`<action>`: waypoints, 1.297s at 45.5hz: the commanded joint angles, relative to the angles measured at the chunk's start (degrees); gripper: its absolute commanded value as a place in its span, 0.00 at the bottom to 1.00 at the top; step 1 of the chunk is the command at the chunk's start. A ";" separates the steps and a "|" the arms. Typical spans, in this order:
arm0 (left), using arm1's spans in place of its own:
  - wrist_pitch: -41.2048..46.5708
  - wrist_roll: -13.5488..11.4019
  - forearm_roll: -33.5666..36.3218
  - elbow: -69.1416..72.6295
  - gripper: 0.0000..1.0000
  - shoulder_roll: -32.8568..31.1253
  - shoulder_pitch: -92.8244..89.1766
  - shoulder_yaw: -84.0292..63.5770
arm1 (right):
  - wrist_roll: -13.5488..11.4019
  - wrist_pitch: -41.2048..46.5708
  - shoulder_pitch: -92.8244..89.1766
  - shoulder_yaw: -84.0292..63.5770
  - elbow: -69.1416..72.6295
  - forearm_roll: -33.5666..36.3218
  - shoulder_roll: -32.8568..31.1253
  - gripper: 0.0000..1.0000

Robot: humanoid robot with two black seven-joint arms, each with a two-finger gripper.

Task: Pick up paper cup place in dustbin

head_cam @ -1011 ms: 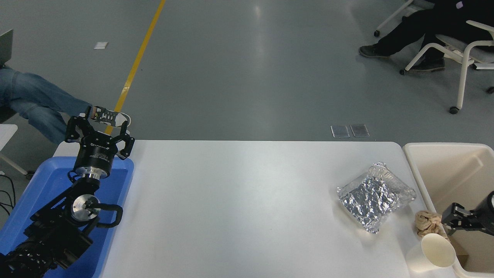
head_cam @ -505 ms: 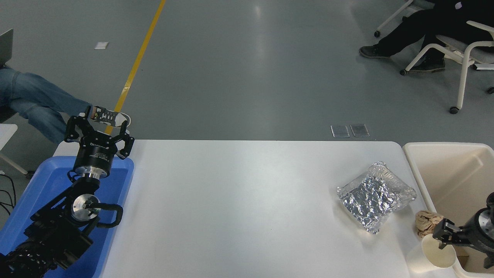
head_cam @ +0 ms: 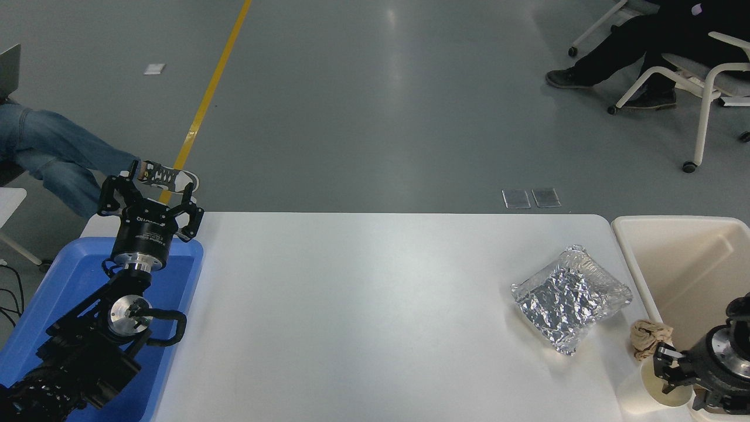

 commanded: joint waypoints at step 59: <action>0.00 0.05 0.00 0.00 0.99 0.06 0.00 0.00 | 0.08 29.79 49.02 -15.00 1.22 9.08 -4.19 0.00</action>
